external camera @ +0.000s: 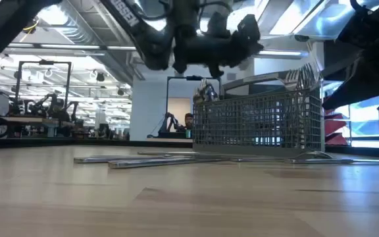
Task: Sort silverware
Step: Put the silver knife into the gray silverware organizer
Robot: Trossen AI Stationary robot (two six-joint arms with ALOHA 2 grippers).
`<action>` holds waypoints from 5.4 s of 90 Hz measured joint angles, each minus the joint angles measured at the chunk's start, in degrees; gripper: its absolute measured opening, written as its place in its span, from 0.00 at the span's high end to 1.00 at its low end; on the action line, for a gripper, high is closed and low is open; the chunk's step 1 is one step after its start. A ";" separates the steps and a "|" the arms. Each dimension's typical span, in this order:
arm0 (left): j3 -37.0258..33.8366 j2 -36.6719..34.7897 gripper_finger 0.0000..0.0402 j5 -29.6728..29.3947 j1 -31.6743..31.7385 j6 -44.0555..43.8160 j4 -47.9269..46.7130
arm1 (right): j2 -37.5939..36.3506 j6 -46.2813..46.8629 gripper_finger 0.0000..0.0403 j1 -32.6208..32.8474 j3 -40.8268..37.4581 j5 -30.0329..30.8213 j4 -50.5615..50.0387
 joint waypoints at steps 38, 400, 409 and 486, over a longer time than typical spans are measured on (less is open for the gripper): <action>0.09 -0.49 0.89 2.94 -0.20 3.02 3.38 | 0.02 -0.93 0.99 0.00 0.00 2.97 1.33; -31.10 -22.90 0.87 -19.97 -35.60 -27.45 -48.05 | 26.84 -25.53 0.99 -11.84 8.05 -16.70 41.81; -30.93 -20.06 0.87 -21.17 -36.35 -31.59 -45.88 | 29.18 -26.08 0.99 -12.07 11.59 -16.87 38.34; -28.11 -18.62 0.47 -22.79 -37.06 -30.48 -52.22 | 42.36 -32.78 1.00 -22.99 26.43 -30.73 29.21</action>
